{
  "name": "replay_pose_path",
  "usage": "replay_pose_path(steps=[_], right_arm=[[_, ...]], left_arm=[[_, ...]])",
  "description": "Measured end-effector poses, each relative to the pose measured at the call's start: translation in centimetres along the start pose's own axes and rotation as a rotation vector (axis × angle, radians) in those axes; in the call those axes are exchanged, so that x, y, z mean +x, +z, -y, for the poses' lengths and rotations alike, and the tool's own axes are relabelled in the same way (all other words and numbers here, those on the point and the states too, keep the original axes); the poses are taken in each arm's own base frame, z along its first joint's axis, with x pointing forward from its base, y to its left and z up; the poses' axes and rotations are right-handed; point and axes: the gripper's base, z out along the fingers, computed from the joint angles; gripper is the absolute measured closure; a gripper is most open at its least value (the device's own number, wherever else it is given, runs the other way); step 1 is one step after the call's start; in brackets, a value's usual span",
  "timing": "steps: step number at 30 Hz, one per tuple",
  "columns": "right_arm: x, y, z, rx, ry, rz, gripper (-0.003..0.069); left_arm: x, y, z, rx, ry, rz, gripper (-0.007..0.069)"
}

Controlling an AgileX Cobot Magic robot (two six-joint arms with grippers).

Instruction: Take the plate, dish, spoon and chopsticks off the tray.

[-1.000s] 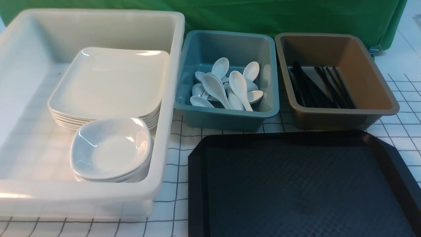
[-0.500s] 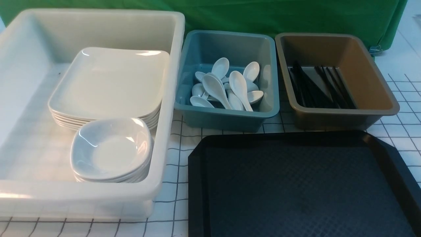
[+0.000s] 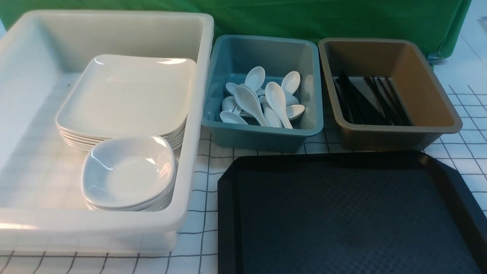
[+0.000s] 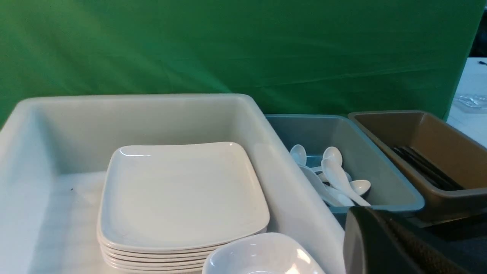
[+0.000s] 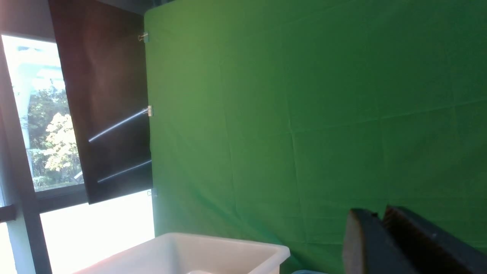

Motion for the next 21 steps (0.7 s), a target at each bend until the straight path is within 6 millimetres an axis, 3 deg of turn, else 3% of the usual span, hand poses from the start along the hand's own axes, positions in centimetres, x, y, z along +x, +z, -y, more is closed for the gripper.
replay_pose_path(steps=[14, 17, 18, 19, 21], right_arm=[[0.0, 0.0, 0.0, 0.000, -0.001, 0.000, 0.0555], [0.0, 0.0, 0.0, 0.000, -0.001, 0.000, 0.0555], [0.0, 0.0, 0.0, 0.000, -0.001, 0.000, 0.0554], [0.0, 0.0, 0.0, 0.000, -0.001, 0.000, 0.0554], [0.0, 0.0, 0.0, 0.000, -0.001, 0.000, 0.0553]], left_arm=[[0.9, 0.2, -0.7, -0.061, 0.089, -0.001, 0.0622], [2.4, 0.4, -1.0, -0.085, 0.104, 0.031, 0.0622], [4.0, 0.3, -1.3, -0.110, 0.121, 0.067, 0.0622], [4.3, 0.5, -1.4, -0.112, 0.120, 0.065, 0.0622], [7.4, 0.4, -1.9, -0.144, 0.136, 0.113, 0.0622]])
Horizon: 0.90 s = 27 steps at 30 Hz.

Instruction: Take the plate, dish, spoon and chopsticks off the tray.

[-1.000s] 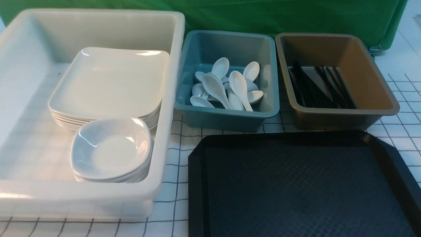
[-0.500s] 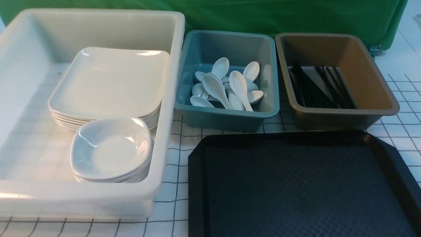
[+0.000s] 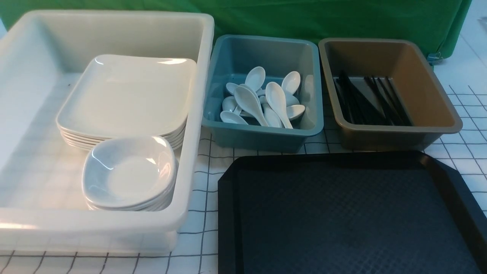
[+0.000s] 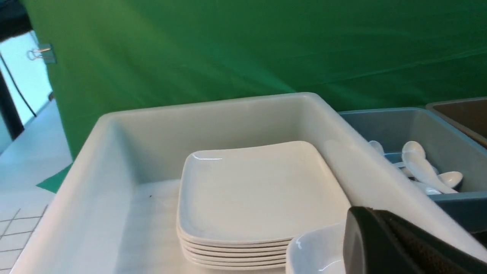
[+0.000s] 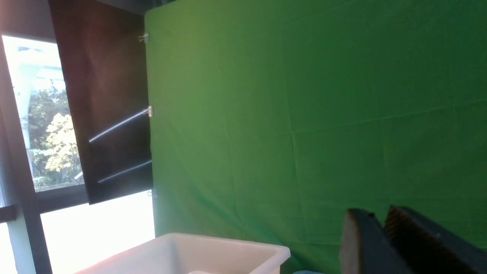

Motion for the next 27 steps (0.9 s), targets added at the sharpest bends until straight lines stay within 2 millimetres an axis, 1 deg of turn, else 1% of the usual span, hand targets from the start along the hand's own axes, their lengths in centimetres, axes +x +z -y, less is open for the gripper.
replay_pose_path(steps=[1, 2, 4, 5, 8, 11, 19, 23, 27], right_arm=[[0.0, 0.0, 0.0, 0.000, 0.000, 0.000, 0.0550], [0.0, 0.0, 0.0, 0.000, 0.000, 0.000, 0.0547], [0.0, 0.0, 0.0, -0.001, 0.000, 0.001, 0.0542], [0.0, 0.0, 0.0, -0.001, 0.000, 0.002, 0.0539], [0.0, 0.0, 0.0, -0.003, 0.000, 0.004, 0.0534], [0.0, 0.0, 0.0, -0.003, 0.000, 0.004, 0.0527], [0.0, 0.0, 0.0, -0.003, 0.000, 0.004, 0.0504], [0.0, 0.0, 0.0, -0.003, 0.000, 0.004, 0.0497], [0.0, 0.0, 0.0, -0.003, 0.000, 0.004, 0.0490]], left_arm=[[1.4, -0.1, 0.0, -0.015, 0.002, 0.011, 0.0622], [4.3, -0.1, 0.0, -0.045, 0.004, 0.008, 0.0620], [6.1, -0.2, -0.1, -0.075, 0.004, -0.001, 0.0620], [7.4, -0.1, -0.1, -0.090, 0.003, -0.025, 0.0620], [9.6, 0.1, -0.3, -0.133, 0.000, -0.096, 0.0620], [10.2, 0.1, -0.2, -0.130, 0.003, -0.155, 0.0620], [10.2, 0.1, -0.2, -0.126, 0.023, -0.156, 0.0620], [10.2, 0.1, 0.1, -0.075, 0.028, -0.152, 0.0620], [10.2, 0.1, 0.1, -0.064, 0.027, -0.152, 0.0620]])
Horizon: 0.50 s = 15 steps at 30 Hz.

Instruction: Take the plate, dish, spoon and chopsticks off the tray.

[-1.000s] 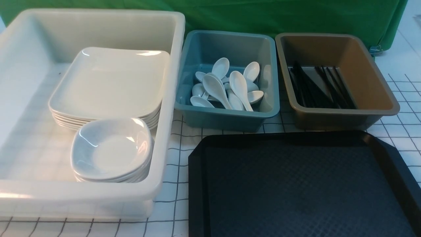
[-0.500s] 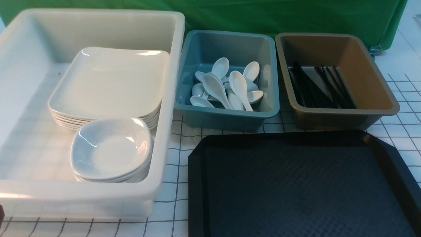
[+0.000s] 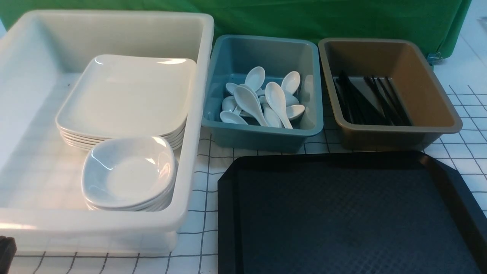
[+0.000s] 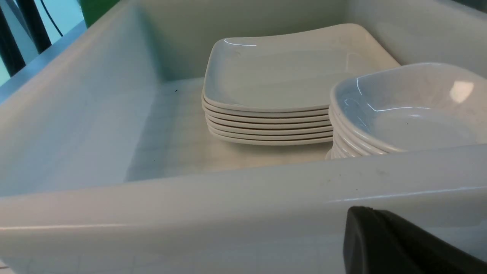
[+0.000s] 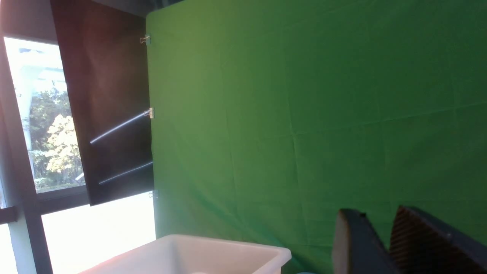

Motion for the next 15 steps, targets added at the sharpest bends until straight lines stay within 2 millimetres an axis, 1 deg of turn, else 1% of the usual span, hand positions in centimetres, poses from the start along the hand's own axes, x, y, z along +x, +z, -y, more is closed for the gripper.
replay_pose_path(steps=[15], right_arm=[[0.00, 0.00, 0.00, 0.000, 0.000, 0.000, 0.0463]], left_arm=[[0.00, 0.00, 0.00, 0.000, -0.018, 0.000, 0.0620]])
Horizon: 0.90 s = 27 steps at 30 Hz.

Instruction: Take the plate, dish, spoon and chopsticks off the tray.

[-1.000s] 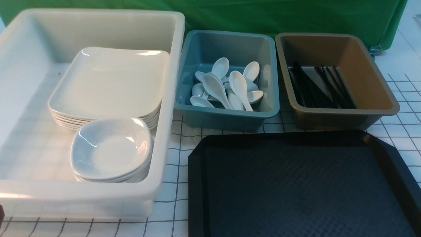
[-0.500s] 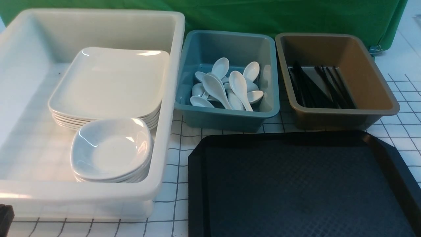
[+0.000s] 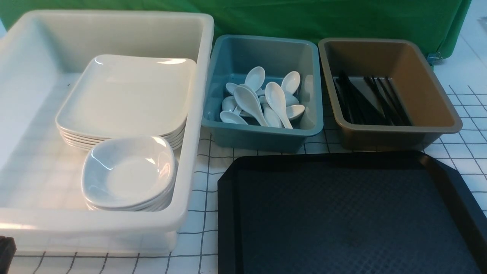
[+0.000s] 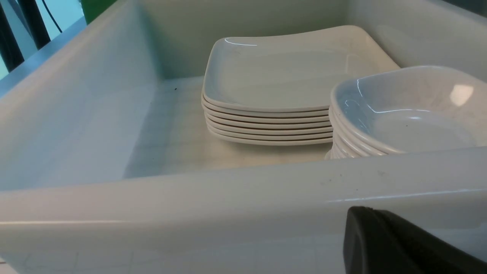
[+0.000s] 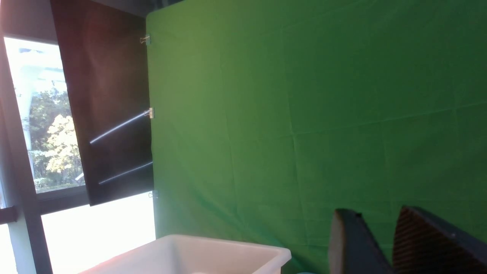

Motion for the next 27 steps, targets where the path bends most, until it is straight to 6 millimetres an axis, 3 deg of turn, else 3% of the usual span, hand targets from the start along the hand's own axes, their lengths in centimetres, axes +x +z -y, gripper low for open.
replay_pose_path(steps=[22, 27], right_arm=[[0.03, 0.00, -0.07, -0.007, 0.024, -0.004, 0.0421], [0.24, 0.01, -0.34, -0.038, -0.044, -0.016, 0.0420]], left_arm=[[0.00, 0.00, 0.00, 0.000, -0.001, 0.000, 0.0620], [0.00, 0.00, 0.00, 0.000, -0.001, 0.000, 0.0620]])
